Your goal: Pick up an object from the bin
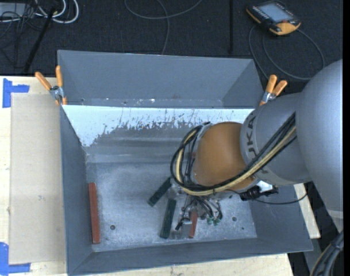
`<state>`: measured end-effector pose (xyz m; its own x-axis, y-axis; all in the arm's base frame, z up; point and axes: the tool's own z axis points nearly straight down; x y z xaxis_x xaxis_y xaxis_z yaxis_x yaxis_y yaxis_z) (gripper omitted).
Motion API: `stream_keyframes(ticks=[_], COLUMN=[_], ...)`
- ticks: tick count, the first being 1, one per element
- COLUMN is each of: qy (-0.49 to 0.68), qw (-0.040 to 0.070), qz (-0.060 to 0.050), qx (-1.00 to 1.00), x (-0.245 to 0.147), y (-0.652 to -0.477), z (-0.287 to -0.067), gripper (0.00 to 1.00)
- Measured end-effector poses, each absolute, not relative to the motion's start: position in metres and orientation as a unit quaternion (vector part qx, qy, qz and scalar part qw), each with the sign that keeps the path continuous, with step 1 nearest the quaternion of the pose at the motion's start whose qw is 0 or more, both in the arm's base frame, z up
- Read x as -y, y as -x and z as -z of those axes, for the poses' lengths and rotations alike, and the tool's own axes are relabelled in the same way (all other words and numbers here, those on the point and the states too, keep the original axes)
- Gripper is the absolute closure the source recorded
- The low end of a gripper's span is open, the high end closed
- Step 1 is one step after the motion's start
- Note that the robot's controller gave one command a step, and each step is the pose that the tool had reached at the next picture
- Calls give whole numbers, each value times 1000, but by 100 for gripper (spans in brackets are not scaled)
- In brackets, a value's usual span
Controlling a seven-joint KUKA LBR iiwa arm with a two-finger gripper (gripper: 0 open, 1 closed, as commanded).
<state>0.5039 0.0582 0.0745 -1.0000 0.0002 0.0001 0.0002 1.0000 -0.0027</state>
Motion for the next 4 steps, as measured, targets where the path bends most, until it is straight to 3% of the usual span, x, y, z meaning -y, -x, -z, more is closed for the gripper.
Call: stream_keyframes(ticks=[1, 2, 3, 4], qy=[-15, 56, 56, 55], qw=[1, 1, 0, 0], qz=[1, 1, 0, 0], qx=[1000, 998, 998, 998], x=[-87, -129, -128, -128], y=[-497, -595, -595, -594], z=[-94, -72, -70, -70], gripper=[0, 100, 0, 0])
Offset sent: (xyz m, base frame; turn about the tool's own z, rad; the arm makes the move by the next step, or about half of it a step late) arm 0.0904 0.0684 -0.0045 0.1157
